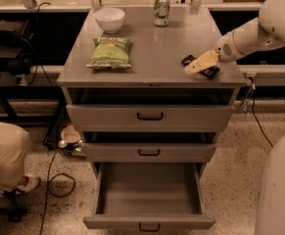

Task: Place rxbar chocolate into bottom drawer

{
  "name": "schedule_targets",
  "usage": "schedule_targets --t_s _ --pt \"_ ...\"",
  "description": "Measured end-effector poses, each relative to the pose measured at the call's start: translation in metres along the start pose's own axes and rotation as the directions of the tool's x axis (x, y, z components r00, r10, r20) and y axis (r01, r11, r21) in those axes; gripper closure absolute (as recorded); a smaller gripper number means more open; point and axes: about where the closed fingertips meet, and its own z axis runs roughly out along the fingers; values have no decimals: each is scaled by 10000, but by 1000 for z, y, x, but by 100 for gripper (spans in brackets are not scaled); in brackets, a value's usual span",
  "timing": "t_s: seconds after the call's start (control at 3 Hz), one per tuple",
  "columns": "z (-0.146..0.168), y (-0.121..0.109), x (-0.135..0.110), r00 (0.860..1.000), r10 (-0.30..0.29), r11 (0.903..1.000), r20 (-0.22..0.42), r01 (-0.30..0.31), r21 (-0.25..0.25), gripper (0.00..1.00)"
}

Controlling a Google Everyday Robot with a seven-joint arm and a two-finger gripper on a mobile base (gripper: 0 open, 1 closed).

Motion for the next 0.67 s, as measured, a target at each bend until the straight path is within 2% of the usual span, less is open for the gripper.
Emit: schedule_targets --t_s 0.67 --pt "6 -3 2 9996 103 9999 -250 -100 113 62"
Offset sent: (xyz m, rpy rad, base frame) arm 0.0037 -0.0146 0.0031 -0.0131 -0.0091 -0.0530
